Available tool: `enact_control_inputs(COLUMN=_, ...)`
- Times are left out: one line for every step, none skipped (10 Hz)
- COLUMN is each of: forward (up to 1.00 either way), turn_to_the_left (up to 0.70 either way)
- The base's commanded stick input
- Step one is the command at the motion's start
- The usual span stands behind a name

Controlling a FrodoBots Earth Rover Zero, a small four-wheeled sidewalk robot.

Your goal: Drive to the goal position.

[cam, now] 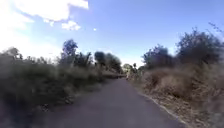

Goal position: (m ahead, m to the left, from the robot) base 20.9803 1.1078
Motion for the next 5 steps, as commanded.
enact_control_inputs(forward=0.85, turn_to_the_left=0.00)
enact_control_inputs(forward=0.85, turn_to_the_left=0.00)
enact_control_inputs(forward=0.85, turn_to_the_left=0.00)
enact_control_inputs(forward=0.85, turn_to_the_left=0.00)
enact_control_inputs(forward=0.85, turn_to_the_left=0.00)
